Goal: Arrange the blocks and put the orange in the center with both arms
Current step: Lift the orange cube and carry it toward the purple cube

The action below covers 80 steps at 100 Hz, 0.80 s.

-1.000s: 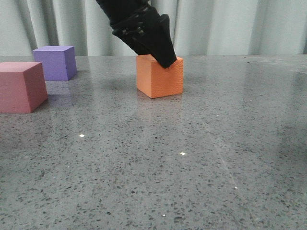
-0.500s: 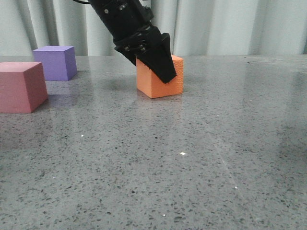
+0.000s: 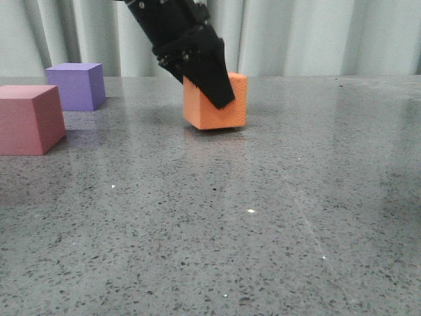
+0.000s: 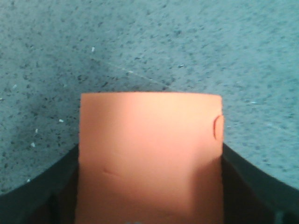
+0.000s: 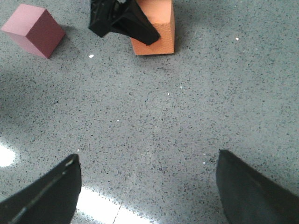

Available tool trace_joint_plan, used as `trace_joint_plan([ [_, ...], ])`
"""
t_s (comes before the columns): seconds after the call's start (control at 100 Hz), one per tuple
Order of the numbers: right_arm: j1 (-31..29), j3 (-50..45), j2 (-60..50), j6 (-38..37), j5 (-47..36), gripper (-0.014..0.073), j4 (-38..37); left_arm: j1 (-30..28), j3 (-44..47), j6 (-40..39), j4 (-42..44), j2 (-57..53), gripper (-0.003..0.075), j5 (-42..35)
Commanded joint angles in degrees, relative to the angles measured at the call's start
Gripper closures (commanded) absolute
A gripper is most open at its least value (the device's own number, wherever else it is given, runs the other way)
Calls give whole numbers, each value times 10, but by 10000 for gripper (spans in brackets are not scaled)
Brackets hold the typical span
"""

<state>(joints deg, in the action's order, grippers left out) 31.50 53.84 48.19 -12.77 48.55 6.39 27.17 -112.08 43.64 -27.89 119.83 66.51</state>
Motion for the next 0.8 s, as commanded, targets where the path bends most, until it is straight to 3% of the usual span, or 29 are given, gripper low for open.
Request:
trace_joint_plan([
  [0.0, 0, 14, -7, 5, -38, 2, 5, 4, -51, -23, -24, -35, 536, 28],
  [0.21, 0, 14, -7, 5, -38, 2, 5, -2, -146, -102, -7, -43, 536, 56],
  [0.34, 0, 14, -7, 5, -38, 2, 5, -7, -162, -154, 79, -79, 536, 56],
  [0.57, 0, 14, -7, 5, -40, 2, 5, -25, -162, -376, 286, -171, 536, 56],
  [0.79, 0, 14, -7, 5, -40, 2, 5, -88, -131, -501, 302, -234, 536, 56],
])
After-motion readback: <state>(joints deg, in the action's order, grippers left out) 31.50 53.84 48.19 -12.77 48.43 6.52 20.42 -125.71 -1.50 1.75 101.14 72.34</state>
